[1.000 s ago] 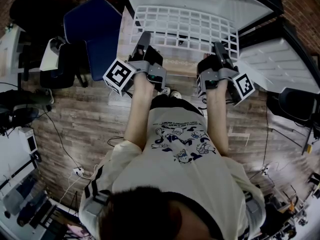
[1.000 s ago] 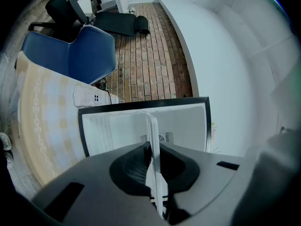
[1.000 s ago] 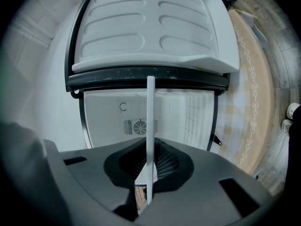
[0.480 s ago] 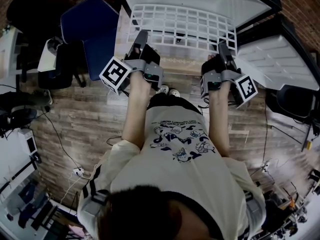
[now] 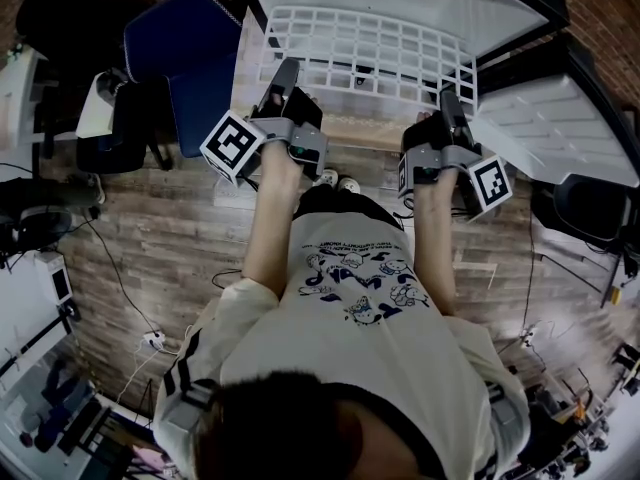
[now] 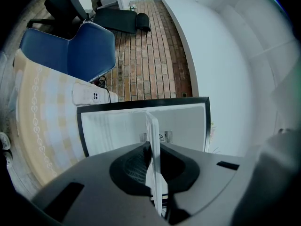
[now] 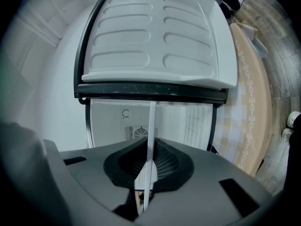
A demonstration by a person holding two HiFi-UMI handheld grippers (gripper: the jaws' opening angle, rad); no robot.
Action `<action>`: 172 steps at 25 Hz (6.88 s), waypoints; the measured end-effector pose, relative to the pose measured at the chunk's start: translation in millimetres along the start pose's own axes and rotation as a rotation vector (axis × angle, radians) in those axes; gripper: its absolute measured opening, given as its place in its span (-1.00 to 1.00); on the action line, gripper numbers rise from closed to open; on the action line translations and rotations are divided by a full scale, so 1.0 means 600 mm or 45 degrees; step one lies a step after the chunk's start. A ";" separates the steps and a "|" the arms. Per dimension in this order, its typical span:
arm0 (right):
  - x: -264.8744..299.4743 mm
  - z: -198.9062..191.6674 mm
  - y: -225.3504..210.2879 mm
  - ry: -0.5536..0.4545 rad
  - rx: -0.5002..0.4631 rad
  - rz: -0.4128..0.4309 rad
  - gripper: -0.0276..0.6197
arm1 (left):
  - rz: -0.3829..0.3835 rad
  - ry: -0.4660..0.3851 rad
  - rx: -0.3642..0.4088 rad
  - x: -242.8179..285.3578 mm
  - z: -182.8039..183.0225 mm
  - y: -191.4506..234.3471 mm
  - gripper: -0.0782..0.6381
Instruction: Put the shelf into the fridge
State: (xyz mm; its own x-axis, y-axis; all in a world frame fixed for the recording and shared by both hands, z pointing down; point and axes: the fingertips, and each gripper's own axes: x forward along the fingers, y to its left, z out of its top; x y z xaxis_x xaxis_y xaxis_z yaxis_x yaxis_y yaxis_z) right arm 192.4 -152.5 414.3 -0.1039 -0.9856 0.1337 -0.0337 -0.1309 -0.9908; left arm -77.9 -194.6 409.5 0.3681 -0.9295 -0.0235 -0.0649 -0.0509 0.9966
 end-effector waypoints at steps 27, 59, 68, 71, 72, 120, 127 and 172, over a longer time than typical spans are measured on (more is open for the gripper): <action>0.034 0.000 0.006 -0.004 0.005 -0.004 -0.77 | 0.036 -0.017 0.004 0.037 0.020 0.019 -0.69; 0.108 0.023 0.000 -0.018 -0.004 -0.039 -0.77 | 0.038 -0.002 -0.016 0.112 0.030 0.036 -0.69; 0.112 0.025 0.000 -0.027 -0.014 -0.038 -0.77 | 0.048 0.001 -0.007 0.115 0.032 0.040 -0.69; 0.113 0.024 0.000 -0.025 -0.012 -0.040 -0.77 | 0.050 -0.003 0.002 0.115 0.033 0.040 -0.68; 0.113 0.024 0.001 -0.026 -0.013 -0.038 -0.77 | 0.053 -0.004 0.012 0.115 0.034 0.039 -0.68; 0.072 0.010 -0.001 -0.045 -0.034 -0.030 -0.77 | 0.086 -0.052 0.023 0.061 -0.003 0.029 -0.67; 0.077 0.009 -0.005 -0.067 -0.035 -0.042 -0.77 | 0.106 -0.071 0.028 0.066 -0.001 0.033 -0.67; 0.127 0.026 -0.003 -0.159 -0.057 -0.035 -0.77 | 0.128 -0.153 0.057 0.116 0.009 0.039 -0.67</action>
State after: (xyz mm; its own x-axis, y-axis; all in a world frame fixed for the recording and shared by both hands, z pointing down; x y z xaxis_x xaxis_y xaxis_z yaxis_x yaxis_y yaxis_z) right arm 199.8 -229.0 426.0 0.0218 -0.9878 0.1545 -0.0791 -0.1557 -0.9846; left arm -58.9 -262.8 430.5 0.2440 -0.9677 0.0640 -0.1379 0.0307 0.9900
